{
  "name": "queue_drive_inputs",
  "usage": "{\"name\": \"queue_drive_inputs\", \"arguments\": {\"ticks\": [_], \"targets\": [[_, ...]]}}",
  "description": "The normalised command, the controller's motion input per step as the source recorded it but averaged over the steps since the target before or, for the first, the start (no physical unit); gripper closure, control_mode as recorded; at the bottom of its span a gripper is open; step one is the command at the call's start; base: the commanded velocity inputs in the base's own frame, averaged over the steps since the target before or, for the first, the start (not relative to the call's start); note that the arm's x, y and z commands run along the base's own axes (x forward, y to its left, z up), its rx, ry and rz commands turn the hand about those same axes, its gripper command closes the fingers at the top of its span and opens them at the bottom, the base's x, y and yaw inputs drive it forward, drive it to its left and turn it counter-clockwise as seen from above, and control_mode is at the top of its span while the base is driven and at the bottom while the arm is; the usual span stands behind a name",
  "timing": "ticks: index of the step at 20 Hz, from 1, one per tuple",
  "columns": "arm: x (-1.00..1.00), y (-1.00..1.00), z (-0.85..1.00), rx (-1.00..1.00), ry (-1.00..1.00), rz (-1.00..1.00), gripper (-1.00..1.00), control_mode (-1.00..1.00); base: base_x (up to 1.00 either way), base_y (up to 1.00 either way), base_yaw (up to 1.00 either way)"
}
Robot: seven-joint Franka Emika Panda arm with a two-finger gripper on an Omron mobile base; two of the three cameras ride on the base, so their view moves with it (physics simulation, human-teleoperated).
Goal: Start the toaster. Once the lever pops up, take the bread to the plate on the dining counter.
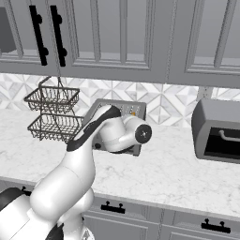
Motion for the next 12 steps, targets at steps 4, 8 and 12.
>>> {"name": "queue_drive_inputs", "arguments": {"ticks": [4,8,12], "targets": [[0.00,0.00,0.00,0.00,0.00,0.00,-1.00,-1.00,0.00,0.00,0.00],[0.00,0.00,0.00,0.00,0.00,0.00,-1.00,-1.00,0.00,0.00,0.00],[0.00,0.00,0.00,0.00,0.00,0.00,-1.00,-1.00,0.00,0.00,0.00]]}}
